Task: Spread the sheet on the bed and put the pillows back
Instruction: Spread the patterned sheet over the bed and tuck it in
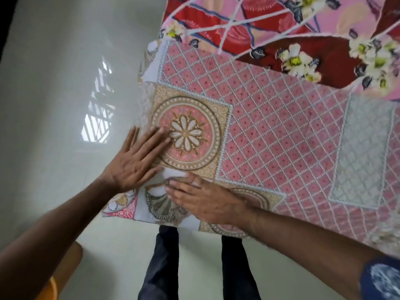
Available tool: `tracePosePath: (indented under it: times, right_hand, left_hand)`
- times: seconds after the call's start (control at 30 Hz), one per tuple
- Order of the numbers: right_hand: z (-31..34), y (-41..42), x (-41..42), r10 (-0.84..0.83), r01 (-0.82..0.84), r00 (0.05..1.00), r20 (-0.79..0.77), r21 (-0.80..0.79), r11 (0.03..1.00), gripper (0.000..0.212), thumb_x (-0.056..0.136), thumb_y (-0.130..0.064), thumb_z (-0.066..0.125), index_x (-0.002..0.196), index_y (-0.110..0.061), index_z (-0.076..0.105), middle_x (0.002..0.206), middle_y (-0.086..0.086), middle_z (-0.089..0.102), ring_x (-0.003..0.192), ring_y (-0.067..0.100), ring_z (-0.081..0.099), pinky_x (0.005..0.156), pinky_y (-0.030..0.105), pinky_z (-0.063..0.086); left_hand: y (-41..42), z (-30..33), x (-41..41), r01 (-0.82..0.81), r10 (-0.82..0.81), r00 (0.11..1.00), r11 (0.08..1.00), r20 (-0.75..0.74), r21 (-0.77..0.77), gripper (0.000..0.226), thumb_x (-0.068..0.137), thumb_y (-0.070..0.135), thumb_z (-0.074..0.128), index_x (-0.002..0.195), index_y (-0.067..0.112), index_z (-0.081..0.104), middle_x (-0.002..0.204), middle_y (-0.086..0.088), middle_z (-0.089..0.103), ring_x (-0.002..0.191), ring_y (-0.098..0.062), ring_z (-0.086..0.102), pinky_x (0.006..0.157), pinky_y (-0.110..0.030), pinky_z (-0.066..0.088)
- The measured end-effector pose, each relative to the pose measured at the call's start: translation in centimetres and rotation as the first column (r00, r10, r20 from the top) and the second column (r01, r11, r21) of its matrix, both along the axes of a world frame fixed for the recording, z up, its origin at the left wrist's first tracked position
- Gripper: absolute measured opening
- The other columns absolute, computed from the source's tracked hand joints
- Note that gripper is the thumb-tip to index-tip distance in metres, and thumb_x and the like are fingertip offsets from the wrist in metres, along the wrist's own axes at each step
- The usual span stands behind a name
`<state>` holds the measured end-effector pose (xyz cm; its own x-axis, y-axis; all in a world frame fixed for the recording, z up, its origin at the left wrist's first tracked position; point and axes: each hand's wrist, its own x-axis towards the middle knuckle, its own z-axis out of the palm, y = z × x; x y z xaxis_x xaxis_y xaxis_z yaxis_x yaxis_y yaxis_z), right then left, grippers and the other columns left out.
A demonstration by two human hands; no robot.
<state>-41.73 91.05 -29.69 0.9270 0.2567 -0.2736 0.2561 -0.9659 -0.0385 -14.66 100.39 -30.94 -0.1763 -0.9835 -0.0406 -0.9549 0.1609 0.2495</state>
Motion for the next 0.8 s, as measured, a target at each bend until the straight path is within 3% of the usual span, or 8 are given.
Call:
tracePosePath:
  times: [0.17,0.33,0.4,0.47,0.57,0.67,0.73,0.8]
  right_hand:
    - [-2.3,3.9,-7.4,0.133,-0.115,0.986,-0.103,0.162,0.980,0.075,0.102,-0.048,0.040,0.161,-0.009,0.013,0.170,0.010,0.007,0.157,0.033,0.001,0.123,0.056,0.009]
    - [-1.6,5.6,-16.4,0.247,-0.216,0.963,-0.108,0.237,0.947,0.063,0.103,-0.040,0.046,0.158,-0.018,0.027,0.170,0.004,0.015,0.156,0.026,0.011,0.123,0.055,0.018]
    - [-0.4,4.1,-18.4,0.080,-0.065,0.995,-0.060,0.230,0.971,0.060,0.100,-0.027,0.051,0.156,-0.016,0.032,0.168,0.007,0.020,0.155,0.029,0.017,0.124,0.061,0.011]
    - [0.8,1.2,-19.7,-0.282,0.271,0.959,0.021,0.221,0.937,0.062,0.094,-0.016,0.057,0.153,-0.013,0.037,0.163,0.009,0.026,0.151,0.033,0.028,0.122,0.062,0.014]
    - [3.0,-5.1,-22.1,-0.748,0.733,0.654,0.117,0.148,0.664,0.061,0.101,-0.030,0.050,0.155,-0.012,0.028,0.163,0.011,0.025,0.152,0.035,0.024,0.123,0.059,0.012]
    - [3.6,-10.7,-25.8,-0.914,0.918,0.395,0.088,0.003,0.397,0.071,0.106,-0.051,0.034,0.160,-0.008,0.018,0.169,0.014,0.013,0.155,0.036,0.013,0.123,0.062,0.012]
    - [3.0,-10.9,-28.8,-0.880,0.880,0.474,0.031,-0.063,0.472,0.084,0.101,-0.063,0.038,0.161,-0.009,0.015,0.169,0.013,0.003,0.156,0.036,0.008,0.122,0.064,0.010]
    - [2.3,-9.1,-31.8,-0.731,0.728,0.682,-0.024,-0.074,0.682,0.089,0.098,-0.069,0.036,0.162,-0.012,0.010,0.170,0.013,0.002,0.156,0.036,0.003,0.122,0.063,0.007]
  left_hand:
    - [4.9,-1.0,-1.7,0.103,-0.093,0.977,0.994,0.192,-0.044,0.070,0.102,0.042,0.043,0.160,0.009,0.020,0.163,-0.018,0.030,0.151,-0.043,0.023,0.114,-0.074,0.022]
    - [4.6,0.5,-2.4,0.316,-0.304,0.908,0.949,0.289,0.005,0.061,0.100,0.032,0.043,0.157,0.013,0.033,0.164,-0.015,0.029,0.150,-0.041,0.027,0.114,-0.075,0.019]
    - [2.9,1.3,-4.7,0.384,-0.375,0.884,0.923,0.280,0.025,0.060,0.101,0.033,0.042,0.157,0.015,0.034,0.165,-0.013,0.027,0.149,-0.041,0.029,0.113,-0.074,0.021]
    - [0.0,2.1,-8.2,0.371,-0.361,0.890,0.928,0.277,0.017,0.062,0.101,0.038,0.041,0.158,0.014,0.030,0.167,-0.011,0.023,0.151,-0.038,0.026,0.113,-0.075,0.021]
    - [-5.1,2.6,-14.0,0.321,-0.315,0.918,0.947,0.242,0.016,0.065,0.103,0.045,0.040,0.159,0.014,0.027,0.167,-0.010,0.021,0.153,-0.037,0.021,0.112,-0.076,0.020]
    - [-10.6,2.9,-19.4,0.353,-0.354,0.906,0.934,0.231,0.046,0.076,0.101,0.060,0.035,0.161,0.016,0.021,0.168,-0.011,0.018,0.154,-0.040,0.016,0.111,-0.076,0.018]
    - [-13.7,2.9,-22.7,0.443,-0.444,0.870,0.895,0.213,0.059,0.080,0.099,0.066,0.031,0.161,0.017,0.020,0.168,-0.013,0.015,0.154,-0.041,0.012,0.112,-0.077,0.015]
    - [-16.4,3.0,-25.5,0.516,-0.515,0.831,0.855,0.209,0.057,0.077,0.099,0.064,0.029,0.161,0.019,0.020,0.169,-0.013,0.013,0.154,-0.042,0.010,0.112,-0.077,0.013]
